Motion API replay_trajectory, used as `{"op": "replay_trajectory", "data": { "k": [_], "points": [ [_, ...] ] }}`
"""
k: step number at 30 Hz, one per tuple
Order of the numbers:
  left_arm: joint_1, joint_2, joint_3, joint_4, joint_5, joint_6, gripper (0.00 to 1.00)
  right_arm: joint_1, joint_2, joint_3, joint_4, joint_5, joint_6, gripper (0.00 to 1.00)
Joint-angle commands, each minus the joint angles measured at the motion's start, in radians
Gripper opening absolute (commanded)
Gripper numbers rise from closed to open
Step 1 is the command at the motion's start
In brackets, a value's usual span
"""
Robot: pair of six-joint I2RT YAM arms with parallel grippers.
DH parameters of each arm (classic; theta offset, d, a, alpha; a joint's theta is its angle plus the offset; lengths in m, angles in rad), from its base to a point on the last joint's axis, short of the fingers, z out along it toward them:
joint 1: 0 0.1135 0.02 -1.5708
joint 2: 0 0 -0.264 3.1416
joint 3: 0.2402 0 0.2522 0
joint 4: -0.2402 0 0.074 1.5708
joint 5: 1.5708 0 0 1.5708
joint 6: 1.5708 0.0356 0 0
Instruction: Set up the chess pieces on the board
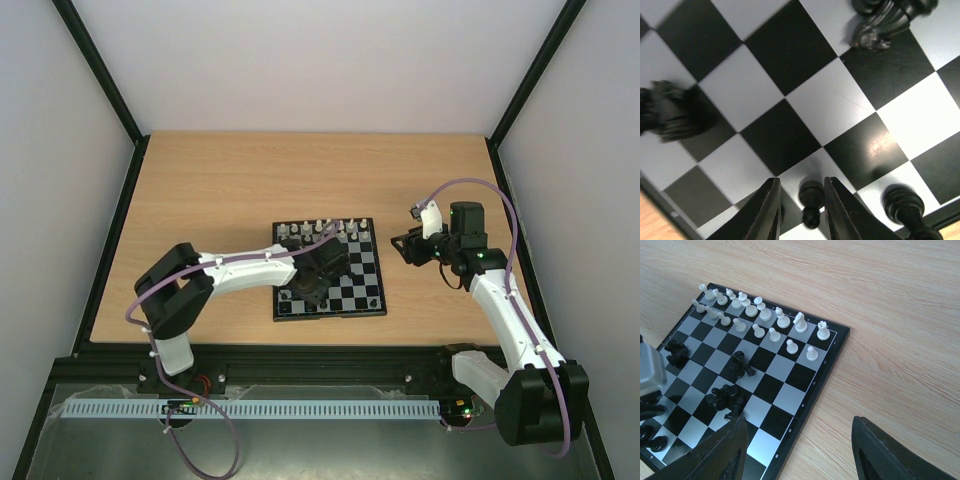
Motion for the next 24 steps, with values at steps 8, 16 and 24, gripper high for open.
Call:
{"op": "replay_trajectory", "data": {
  "k": [8, 16, 24],
  "points": [
    [0.086, -0.213, -0.040, 0.060, -0.088, 0.027, 0.41, -0.006, -0.002, -0.014, -0.035, -0.009, -0.007, 0.59],
    [0.174, -0.129, -0.062, 0.096, -0.060, 0.026, 0.27, -0.006, 0.002, -0.012, -0.036, -0.009, -0.011, 0.59],
    [0.195, -0.052, -0.040, 0.116, -0.022, 0.036, 0.25, -0.006, 0.002, -0.012, -0.037, -0.006, -0.015, 0.59]
  ]
}}
